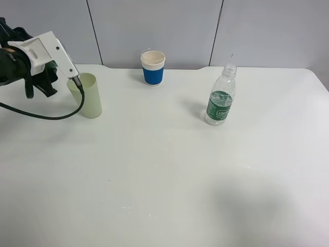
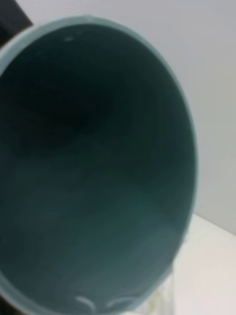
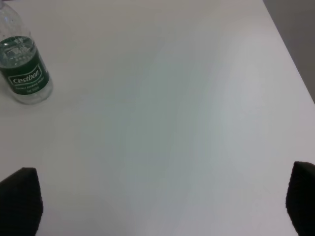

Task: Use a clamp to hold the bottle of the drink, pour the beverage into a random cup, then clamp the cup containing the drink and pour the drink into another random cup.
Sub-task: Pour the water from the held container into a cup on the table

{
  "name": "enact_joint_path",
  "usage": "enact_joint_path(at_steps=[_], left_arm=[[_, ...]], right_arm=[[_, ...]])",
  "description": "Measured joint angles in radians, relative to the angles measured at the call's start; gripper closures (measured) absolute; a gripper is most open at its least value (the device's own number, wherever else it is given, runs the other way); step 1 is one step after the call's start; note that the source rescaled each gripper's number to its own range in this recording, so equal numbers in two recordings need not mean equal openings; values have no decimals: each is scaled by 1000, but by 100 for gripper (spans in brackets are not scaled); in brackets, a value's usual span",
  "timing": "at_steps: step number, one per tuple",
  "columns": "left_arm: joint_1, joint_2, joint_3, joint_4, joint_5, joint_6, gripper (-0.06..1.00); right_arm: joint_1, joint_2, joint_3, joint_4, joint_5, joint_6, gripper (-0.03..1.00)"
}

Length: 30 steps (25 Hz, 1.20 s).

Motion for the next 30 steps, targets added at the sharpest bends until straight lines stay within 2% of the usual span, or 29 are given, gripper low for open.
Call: enact_joint_path(at_steps=[30], left_arm=[[0, 0, 0, 159, 0, 14, 93]], right_arm=[[0, 0, 0, 0, 0, 0, -2]])
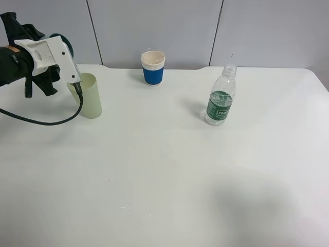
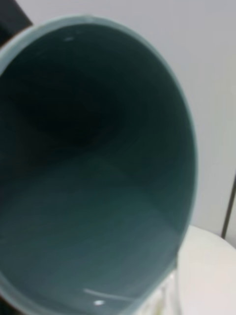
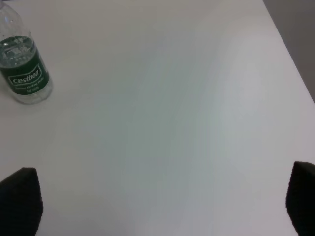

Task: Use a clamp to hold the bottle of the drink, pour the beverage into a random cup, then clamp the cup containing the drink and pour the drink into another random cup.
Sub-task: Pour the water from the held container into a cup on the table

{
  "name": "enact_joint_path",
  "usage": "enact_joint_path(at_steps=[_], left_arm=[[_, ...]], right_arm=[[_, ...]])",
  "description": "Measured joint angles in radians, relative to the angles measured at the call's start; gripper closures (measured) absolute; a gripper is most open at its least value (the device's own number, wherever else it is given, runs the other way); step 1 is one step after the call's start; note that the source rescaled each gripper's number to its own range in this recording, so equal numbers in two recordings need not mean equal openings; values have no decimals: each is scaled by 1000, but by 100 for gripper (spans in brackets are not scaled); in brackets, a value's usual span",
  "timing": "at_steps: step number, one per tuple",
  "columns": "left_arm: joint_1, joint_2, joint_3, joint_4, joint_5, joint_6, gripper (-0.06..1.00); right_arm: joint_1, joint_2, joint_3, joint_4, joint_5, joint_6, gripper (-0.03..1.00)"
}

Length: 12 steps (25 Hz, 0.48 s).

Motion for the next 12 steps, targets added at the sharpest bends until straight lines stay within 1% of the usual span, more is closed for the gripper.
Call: enact_joint_path(at_steps=[12], left_arm=[[0, 0, 0, 61, 0, 0, 93]], right_arm=[[0, 0, 0, 0, 0, 0, -2]])
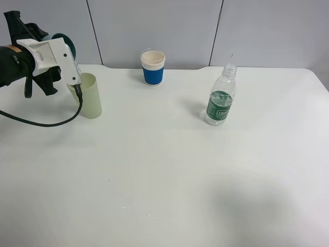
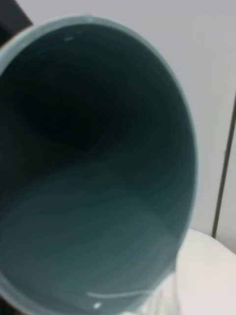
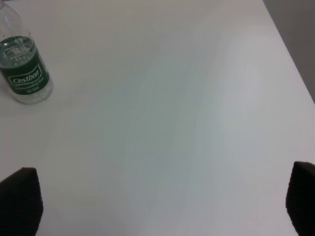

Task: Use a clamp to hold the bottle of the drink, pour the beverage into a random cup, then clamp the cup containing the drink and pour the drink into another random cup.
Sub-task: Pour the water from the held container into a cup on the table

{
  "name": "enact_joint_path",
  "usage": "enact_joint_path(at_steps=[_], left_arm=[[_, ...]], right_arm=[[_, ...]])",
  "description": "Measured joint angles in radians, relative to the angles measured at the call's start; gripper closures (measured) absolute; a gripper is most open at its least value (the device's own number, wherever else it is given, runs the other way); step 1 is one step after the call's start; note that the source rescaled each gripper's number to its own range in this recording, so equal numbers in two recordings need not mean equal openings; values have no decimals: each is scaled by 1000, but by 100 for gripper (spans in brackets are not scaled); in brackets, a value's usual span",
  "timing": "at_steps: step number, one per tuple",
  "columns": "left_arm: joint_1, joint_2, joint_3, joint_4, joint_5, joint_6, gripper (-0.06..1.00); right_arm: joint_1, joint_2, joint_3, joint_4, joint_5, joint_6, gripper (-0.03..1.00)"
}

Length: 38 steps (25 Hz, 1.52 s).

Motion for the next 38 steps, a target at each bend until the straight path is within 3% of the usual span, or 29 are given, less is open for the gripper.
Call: enact_joint_path(at_steps=[18, 38], left_arm=[[0, 0, 0, 17, -14, 93, 93], [0, 0, 2, 123, -69, 115, 93]], right_arm=[[0, 0, 0, 0, 0, 0, -2], [0, 0, 0, 0, 0, 0, -2]])
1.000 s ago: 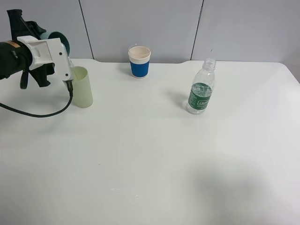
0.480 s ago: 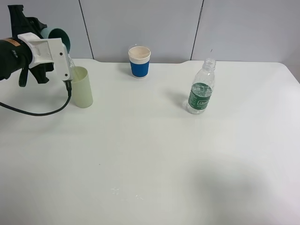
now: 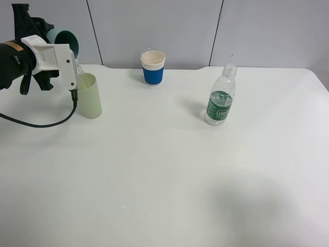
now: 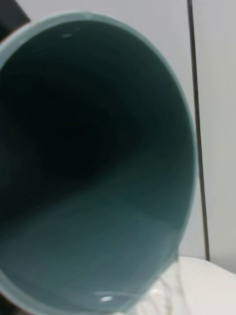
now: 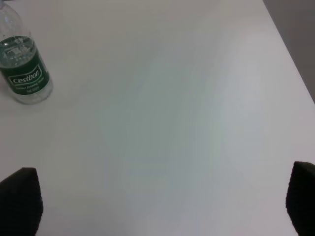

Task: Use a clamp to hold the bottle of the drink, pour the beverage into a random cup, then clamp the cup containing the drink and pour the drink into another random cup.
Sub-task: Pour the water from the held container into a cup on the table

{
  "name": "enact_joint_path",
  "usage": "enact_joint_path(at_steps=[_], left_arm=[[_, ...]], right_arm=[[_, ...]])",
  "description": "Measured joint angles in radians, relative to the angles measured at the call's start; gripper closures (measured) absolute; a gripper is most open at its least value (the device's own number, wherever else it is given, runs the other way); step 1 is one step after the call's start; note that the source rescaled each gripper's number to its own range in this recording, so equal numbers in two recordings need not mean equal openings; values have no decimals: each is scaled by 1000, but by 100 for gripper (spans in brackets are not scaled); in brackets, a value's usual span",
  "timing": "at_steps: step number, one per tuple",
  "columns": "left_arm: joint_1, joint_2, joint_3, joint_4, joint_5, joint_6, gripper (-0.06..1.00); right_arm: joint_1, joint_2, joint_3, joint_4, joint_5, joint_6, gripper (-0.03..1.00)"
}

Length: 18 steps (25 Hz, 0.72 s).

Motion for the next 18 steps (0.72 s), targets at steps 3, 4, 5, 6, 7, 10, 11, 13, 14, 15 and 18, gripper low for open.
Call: enact_joint_path(at_steps=[3, 4, 5, 6, 7, 10, 11, 13, 14, 15, 18], left_arm=[[0, 0, 0, 2, -8, 4, 93], [0, 0, 0, 2, -8, 4, 93], [0, 0, 0, 2, -8, 4, 93], [0, 0, 0, 2, -8, 4, 93], [0, 0, 0, 2, -8, 6, 93], [0, 0, 0, 2, -14, 22, 93], [0, 0, 0, 3, -16, 28, 93], [0, 0, 0, 3, -18, 39, 93], [0, 0, 0, 4, -27, 49, 93], [0, 0, 0, 4, -34, 49, 93], [0, 0, 0, 4, -52, 54, 93]], right_arm=[[0, 0, 0, 0, 0, 0, -2], [0, 0, 0, 0, 0, 0, -2], [0, 0, 0, 0, 0, 0, -2], [0, 0, 0, 0, 0, 0, -2], [0, 0, 0, 0, 0, 0, -2], [0, 0, 0, 0, 0, 0, -2], [0, 0, 0, 0, 0, 0, -2], [0, 0, 0, 0, 0, 0, -2], [0, 0, 0, 0, 0, 0, -2], [0, 0, 0, 0, 0, 0, -2], [0, 0, 0, 0, 0, 0, -2]])
